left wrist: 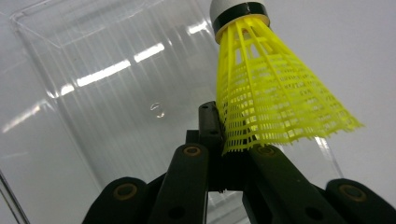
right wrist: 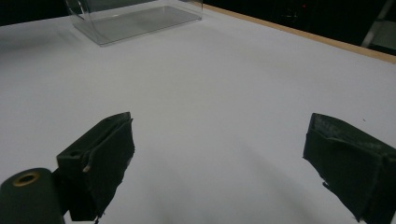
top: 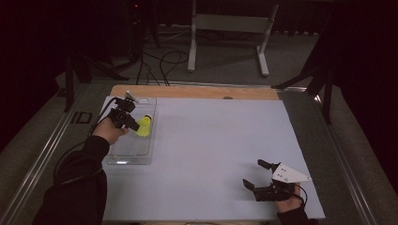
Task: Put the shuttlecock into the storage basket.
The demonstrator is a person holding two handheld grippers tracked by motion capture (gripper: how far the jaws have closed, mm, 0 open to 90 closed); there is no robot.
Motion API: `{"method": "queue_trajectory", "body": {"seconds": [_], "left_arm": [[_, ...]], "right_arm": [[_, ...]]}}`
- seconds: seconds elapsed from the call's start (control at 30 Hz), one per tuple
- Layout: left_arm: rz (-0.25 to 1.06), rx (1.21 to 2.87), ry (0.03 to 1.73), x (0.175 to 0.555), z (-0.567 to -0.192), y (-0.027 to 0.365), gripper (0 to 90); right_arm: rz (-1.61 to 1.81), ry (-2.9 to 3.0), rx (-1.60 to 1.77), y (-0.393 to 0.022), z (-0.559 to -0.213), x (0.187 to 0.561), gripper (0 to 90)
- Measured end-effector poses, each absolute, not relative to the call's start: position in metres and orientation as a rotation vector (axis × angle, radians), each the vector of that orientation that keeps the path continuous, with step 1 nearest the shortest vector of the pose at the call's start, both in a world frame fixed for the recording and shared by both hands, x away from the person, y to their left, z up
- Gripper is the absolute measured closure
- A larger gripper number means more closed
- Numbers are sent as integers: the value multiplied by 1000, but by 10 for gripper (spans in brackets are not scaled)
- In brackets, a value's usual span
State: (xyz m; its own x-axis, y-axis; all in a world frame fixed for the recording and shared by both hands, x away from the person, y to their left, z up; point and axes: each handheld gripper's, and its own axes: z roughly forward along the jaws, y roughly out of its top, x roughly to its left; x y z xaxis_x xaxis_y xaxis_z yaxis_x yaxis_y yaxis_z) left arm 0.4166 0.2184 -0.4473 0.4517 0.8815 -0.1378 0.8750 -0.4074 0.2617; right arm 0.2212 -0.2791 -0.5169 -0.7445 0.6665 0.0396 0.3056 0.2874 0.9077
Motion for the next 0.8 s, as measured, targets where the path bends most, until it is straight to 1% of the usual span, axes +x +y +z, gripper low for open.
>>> {"method": "queue_trajectory", "body": {"seconds": [0.4, 0.5, 0.53, 0.6, 0.67, 0.73, 0.8], "left_arm": [[28, 2437, 1519, 419, -460, 213, 891], [33, 2439, 1526, 419, -459, 212, 882], [33, 2443, 1529, 419, -458, 212, 865], [43, 2442, 1545, 419, -457, 211, 790], [49, 2449, 1557, 418, -457, 210, 642], [69, 2427, 1580, 418, -455, 210, 564], [67, 2401, 1597, 417, -453, 211, 455]], "right_arm": [[1440, 2213, 880, -279, -517, 221, 85], [1438, 2214, 879, -279, -517, 221, 85], [1438, 2214, 880, -279, -517, 221, 85], [1438, 2215, 879, -279, -517, 221, 85], [1437, 2216, 880, -279, -517, 221, 85], [1435, 2215, 881, -279, -517, 221, 85], [1436, 2215, 876, -279, -517, 221, 85]]}}
